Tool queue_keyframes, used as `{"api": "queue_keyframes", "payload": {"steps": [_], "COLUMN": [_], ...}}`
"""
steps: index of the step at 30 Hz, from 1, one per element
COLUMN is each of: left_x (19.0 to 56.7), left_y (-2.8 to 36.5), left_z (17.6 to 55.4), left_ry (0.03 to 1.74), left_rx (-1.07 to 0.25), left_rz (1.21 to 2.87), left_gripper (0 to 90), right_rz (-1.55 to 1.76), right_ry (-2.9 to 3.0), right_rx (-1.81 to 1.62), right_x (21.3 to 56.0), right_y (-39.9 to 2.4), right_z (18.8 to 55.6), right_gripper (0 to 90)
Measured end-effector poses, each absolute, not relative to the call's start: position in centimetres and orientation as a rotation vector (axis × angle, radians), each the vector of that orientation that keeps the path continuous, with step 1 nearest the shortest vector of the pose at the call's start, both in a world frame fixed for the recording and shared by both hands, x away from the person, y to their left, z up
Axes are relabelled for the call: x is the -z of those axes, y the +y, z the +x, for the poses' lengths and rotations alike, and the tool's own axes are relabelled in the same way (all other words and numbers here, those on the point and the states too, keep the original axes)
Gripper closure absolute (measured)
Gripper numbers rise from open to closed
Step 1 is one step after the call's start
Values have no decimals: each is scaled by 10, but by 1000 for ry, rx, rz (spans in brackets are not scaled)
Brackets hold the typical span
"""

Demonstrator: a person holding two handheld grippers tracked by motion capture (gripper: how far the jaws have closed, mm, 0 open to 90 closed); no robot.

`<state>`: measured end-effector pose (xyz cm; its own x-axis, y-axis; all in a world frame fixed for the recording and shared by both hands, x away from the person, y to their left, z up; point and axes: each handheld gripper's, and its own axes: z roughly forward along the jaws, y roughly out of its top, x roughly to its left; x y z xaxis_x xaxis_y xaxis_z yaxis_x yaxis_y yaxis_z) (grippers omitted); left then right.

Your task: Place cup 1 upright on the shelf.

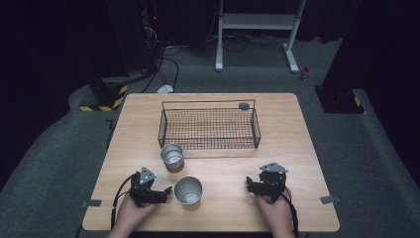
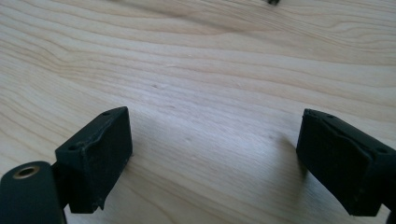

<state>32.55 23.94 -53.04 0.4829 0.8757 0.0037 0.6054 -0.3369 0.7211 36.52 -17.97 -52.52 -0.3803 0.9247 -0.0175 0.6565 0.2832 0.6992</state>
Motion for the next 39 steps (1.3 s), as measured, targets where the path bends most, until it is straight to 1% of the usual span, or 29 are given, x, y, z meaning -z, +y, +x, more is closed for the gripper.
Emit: {"api": "queue_keyframes", "payload": {"steps": [30, 39], "left_x": [530, 530], "left_y": [240, 240], "left_z": [325, 325], "left_ry": [1207, 1208], "left_rx": [-517, -516], "left_rz": [2069, 2069], "left_gripper": [47, 47], "right_rz": [1412, 1383], "right_ry": [2145, 2135], "right_rx": [-863, -858], "right_x": [525, 522], "right_y": [-177, -177], "right_z": [367, 364], "right_gripper": [104, 135]}}
